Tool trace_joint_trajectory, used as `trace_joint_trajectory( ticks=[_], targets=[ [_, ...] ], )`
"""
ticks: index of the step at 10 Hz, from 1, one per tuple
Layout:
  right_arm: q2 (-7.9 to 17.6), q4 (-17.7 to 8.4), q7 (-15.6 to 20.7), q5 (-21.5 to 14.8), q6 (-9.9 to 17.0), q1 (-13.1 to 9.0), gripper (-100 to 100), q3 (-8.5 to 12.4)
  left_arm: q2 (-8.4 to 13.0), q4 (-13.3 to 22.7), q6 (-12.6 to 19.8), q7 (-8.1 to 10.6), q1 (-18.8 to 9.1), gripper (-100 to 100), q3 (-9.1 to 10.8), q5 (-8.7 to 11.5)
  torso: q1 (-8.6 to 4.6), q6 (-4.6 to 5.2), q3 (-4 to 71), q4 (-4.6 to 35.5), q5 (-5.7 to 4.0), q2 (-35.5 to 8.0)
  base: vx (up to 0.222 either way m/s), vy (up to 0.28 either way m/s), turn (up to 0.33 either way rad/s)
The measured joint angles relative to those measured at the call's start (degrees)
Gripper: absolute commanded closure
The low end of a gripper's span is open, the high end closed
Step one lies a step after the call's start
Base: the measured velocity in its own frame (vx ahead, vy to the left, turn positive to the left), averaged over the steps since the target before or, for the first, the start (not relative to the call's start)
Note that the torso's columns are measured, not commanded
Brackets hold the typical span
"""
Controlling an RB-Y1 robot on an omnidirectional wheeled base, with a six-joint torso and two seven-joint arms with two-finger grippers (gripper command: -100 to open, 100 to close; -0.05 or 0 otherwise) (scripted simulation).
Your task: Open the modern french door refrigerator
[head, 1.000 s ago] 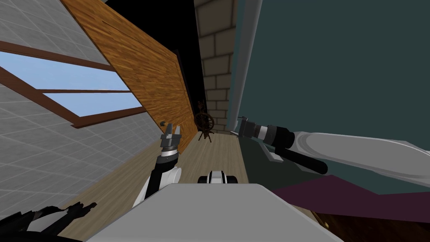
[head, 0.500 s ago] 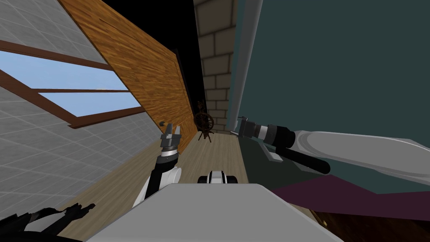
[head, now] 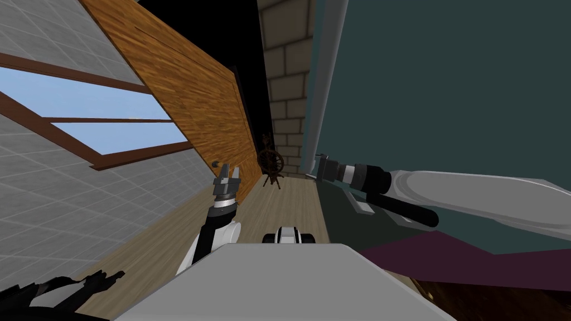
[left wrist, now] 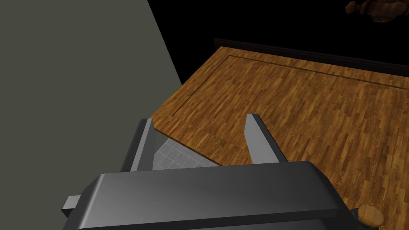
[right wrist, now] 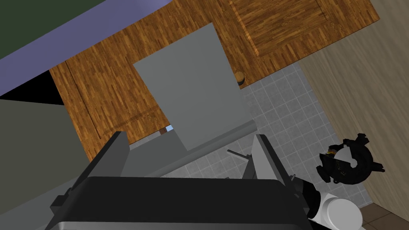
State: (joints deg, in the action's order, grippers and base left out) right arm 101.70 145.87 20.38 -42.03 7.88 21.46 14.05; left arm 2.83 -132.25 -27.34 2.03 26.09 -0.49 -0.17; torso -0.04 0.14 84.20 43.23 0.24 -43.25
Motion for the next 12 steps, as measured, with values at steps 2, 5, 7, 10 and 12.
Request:
trace_joint_trajectory(
  ticks=[2,5,7,10,12],
  targets=[
    [0.50,-0.27,-0.52,0.32,-0.16,-1.51,-100,-0.80,0.00,0.00,0.00,0.00,0.00,0,0.00,0.00,0.00,-0.04,0.02,0.07,0.09,-0.06,-0.001,-0.001,-0.012],
    [1.80,-0.71,-1.50,1.32,0.28,-2.98,-100,0.57,0.00,0.00,0.00,0.00,0.00,0,0.00,0.00,0.24,-0.12,0.07,-0.49,-0.07,0.40,0.000,-0.012,-0.018],
    [1.54,-1.09,-0.92,3.00,-0.63,-0.65,-100,5.14,0.00,0.00,0.00,0.00,0.00,0,0.00,0.00,0.14,-0.12,0.28,-0.84,-0.18,0.80,-0.011,0.001,-0.053],
    [3.30,-2.21,-3.27,3.69,-1.59,-4.87,-100,3.81,0.00,0.00,0.00,0.00,0.00,0,0.00,0.00,0.09,-0.17,0.47,-0.94,-0.20,1.07,-0.012,0.003,-0.030],
    [3.70,-2.32,-3.70,4.25,-1.68,-4.90,-100,4.53,0.00,0.00,0.00,0.00,0.00,0,0.00,0.00,0.10,-0.17,0.44,-0.95,-0.21,1.05,0.000,0.000,-0.014]
  ],
)
